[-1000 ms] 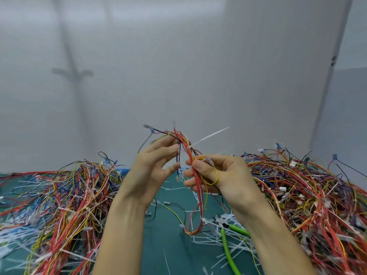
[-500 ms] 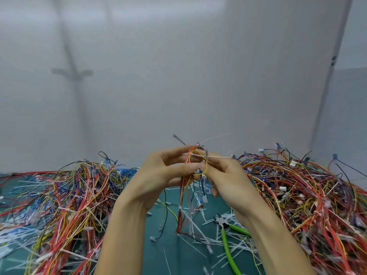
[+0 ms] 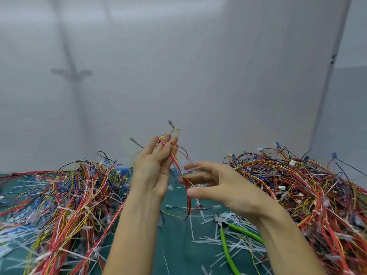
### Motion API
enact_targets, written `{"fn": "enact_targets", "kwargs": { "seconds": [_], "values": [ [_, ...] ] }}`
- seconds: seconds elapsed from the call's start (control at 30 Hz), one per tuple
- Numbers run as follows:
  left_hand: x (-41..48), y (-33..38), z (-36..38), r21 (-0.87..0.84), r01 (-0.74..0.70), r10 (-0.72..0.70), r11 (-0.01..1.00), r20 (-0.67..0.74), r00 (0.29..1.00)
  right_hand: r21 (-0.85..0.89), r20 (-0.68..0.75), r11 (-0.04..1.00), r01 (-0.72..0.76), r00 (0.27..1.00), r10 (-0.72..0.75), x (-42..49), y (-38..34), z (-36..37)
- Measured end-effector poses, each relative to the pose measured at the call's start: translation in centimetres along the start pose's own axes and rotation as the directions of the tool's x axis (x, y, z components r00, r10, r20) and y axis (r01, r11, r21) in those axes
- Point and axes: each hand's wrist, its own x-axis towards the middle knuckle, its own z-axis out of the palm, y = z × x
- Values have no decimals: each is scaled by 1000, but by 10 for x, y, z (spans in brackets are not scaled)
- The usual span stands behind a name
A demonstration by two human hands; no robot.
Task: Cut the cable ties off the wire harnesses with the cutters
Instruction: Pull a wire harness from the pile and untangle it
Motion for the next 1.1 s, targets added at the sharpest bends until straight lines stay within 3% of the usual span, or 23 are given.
{"fn": "enact_targets", "kwargs": {
  "seconds": [0.17,0.3,0.47,0.63,0.83,0.97,1.1],
  "values": [
    [4,9,-4,-264,41,-64,964,-80,995,-69,14,997,-43,999,44,-1,4,-2],
    [4,17,-11,-480,94,-151,872,-83,985,100,-65,995,-9,998,15,3,4,6],
    [1,19,-16,-529,167,-232,832,-59,971,276,-187,959,64,982,-11,4,4,3],
    [3,18,-24,-644,293,-385,707,-3,923,341,-296,926,164,953,-60,5,2,-3],
    [7,8,-29,-702,261,-419,662,-58,906,333,-273,926,177,958,-85,0,2,-10],
    [8,9,-28,-659,267,-366,703,-14,930,233,-162,965,121,983,-84,-2,3,-13],
    [9,17,-27,-369,323,-340,872,20,940,-160,-58,987,3,998,-13,-1,7,-15]
  ]
}}
